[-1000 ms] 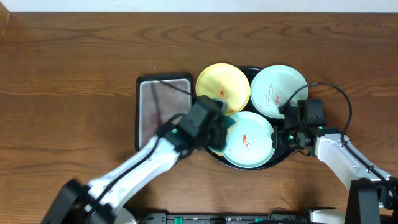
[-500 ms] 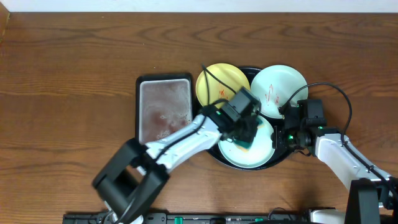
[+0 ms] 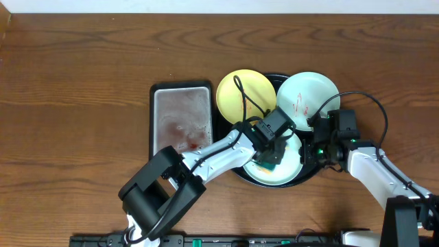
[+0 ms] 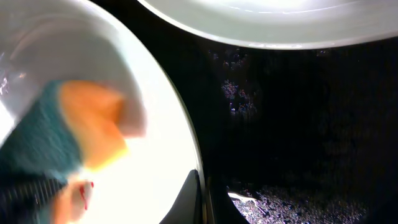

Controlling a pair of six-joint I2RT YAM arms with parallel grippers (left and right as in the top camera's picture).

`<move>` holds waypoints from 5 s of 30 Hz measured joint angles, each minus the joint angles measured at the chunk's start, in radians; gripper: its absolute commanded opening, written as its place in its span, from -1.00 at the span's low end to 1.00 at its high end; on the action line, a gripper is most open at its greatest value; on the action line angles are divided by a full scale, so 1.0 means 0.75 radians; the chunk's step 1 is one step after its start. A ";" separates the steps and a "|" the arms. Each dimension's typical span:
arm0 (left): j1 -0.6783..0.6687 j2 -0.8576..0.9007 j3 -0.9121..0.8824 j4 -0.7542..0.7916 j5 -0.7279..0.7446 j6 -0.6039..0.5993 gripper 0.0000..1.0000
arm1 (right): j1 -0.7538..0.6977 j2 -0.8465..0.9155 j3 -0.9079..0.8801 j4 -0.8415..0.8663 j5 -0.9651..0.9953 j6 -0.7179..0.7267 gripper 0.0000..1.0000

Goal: Clean dirty plates on tray and stack at the side
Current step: 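Scrub the front mint plate with the sponge in the left gripper, then return the sponge to the soapy tray with the left gripper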

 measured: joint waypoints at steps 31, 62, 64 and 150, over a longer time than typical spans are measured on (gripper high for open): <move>-0.163 -0.025 -0.051 0.074 -0.210 -0.072 -0.85 | 0.000 0.000 0.000 -0.009 -0.004 0.001 -0.97; -0.176 -0.065 -0.049 0.154 -0.245 -0.140 -0.85 | 0.000 0.000 0.001 -0.015 -0.020 0.005 -0.98; -0.187 -0.065 -0.049 0.200 -0.245 -0.146 -0.85 | 0.000 0.000 0.001 -0.015 -0.020 0.005 -0.98; 0.851 -0.492 -0.063 -0.665 -0.146 0.171 0.30 | 0.000 0.000 -0.004 -0.020 -0.021 0.008 -0.98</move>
